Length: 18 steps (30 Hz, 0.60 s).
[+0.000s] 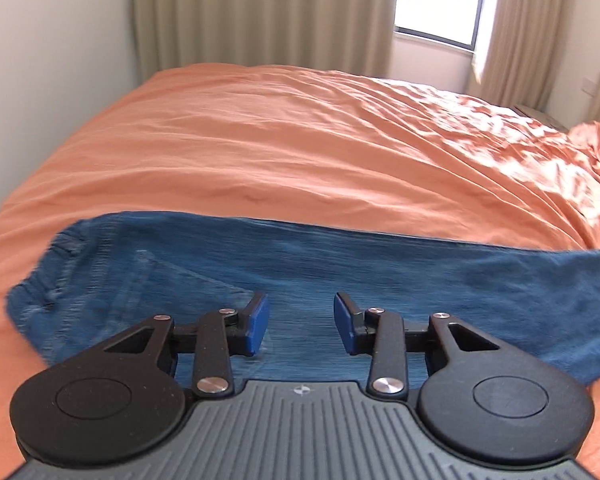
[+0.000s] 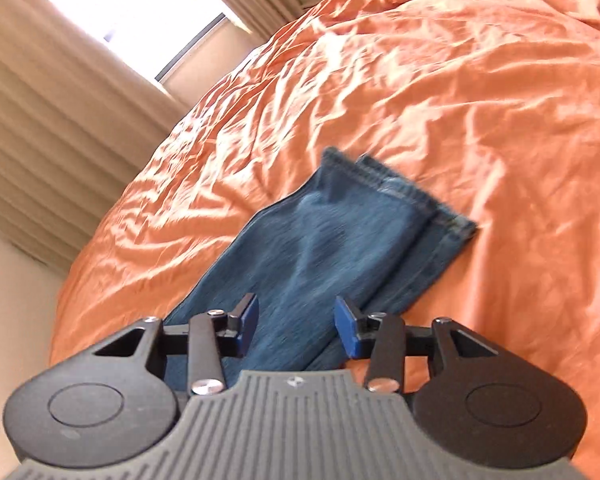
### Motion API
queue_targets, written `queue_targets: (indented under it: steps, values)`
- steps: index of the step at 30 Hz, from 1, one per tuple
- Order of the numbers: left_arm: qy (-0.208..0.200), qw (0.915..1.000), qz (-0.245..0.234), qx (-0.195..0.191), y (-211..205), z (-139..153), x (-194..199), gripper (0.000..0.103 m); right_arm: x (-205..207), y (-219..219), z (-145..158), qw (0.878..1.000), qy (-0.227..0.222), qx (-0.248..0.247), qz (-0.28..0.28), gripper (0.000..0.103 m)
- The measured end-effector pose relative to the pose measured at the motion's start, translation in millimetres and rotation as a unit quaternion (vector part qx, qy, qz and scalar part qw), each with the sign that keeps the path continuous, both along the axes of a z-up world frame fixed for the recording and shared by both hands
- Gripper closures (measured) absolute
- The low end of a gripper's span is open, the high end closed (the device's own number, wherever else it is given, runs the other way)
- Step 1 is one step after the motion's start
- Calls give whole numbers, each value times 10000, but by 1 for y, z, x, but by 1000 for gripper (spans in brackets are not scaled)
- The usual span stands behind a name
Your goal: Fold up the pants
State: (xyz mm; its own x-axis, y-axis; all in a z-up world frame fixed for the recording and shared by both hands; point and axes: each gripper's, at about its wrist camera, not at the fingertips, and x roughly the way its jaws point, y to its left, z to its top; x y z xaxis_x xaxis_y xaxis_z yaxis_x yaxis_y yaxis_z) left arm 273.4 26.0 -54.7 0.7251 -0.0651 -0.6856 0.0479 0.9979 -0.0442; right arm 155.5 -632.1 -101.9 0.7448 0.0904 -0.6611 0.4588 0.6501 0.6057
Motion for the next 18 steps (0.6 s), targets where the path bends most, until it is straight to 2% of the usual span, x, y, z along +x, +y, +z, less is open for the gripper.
queue_targets:
  steps: [3, 6, 13, 16, 18]
  values:
    - [80, 9997, -251, -21, -36, -7, 10, 64, -9, -40, -17, 9989, -59, 312, -351, 67]
    - [135, 9987, -495, -4, -70, -13, 20, 65, -6, -62, -38, 9966, -152, 666, -468, 67]
    - [213, 9956, -906, -141, -118, -23, 38, 65, 21, -85, -85, 9887, -296, 1333, -615, 71]
    - [318, 9942, -1026, -93, -131, -30, 46, 65, 28, -94, -106, 9846, -248, 1575, -721, 81]
    - [374, 9934, -1072, -143, -136, -34, 49, 65, 28, -97, -110, 9818, -316, 1722, -740, 95]
